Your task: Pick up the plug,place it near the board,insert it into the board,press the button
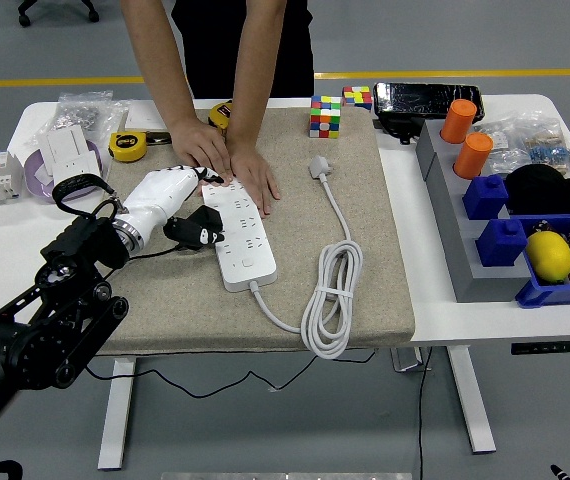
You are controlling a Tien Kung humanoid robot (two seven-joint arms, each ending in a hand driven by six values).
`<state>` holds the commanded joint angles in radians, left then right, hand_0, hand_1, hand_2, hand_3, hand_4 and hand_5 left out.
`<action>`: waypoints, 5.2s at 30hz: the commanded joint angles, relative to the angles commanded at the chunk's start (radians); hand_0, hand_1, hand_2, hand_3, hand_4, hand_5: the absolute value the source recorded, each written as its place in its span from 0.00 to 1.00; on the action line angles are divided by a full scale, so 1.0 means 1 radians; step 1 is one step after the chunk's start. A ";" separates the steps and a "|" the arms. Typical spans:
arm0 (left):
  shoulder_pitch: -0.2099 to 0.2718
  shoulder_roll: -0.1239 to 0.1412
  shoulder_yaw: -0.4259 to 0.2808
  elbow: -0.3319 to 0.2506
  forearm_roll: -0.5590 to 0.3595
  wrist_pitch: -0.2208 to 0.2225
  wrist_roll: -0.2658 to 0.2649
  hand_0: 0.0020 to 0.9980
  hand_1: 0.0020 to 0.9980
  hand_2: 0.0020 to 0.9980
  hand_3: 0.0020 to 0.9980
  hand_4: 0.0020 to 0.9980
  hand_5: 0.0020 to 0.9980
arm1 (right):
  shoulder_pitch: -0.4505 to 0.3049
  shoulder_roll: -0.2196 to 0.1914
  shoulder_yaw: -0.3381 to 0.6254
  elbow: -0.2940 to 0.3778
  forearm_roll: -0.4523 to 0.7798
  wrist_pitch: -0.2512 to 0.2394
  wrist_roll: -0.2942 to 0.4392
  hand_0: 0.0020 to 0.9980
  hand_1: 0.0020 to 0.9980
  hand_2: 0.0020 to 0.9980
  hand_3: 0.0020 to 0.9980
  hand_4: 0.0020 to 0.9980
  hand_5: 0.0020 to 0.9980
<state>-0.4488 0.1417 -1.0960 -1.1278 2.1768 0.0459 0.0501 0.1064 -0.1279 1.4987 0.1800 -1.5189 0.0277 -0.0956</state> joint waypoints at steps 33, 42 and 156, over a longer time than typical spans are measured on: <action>0.302 -0.065 -0.024 -0.159 -0.482 0.165 0.037 1.00 1.00 0.98 0.93 1.00 1.00 | -0.002 0.005 0.010 0.000 0.002 -0.002 0.002 0.90 0.79 0.76 0.80 1.00 1.00; 0.267 -0.056 0.003 -0.127 -0.451 0.156 0.049 1.00 1.00 0.97 0.93 1.00 1.00 | -0.002 0.004 0.008 0.000 0.002 -0.002 0.002 0.90 0.79 0.76 0.80 1.00 1.00; 0.172 0.012 0.116 -0.207 0.045 0.036 0.277 1.00 1.00 0.99 0.92 1.00 1.00 | 0.004 -0.004 0.010 0.000 -0.004 -0.001 -0.002 0.89 0.79 0.76 0.80 1.00 1.00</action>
<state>-0.2770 0.1540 -0.9799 -1.3350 2.2215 0.0815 0.3269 0.1105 -0.1315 1.5091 0.1800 -1.5230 0.0268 -0.0976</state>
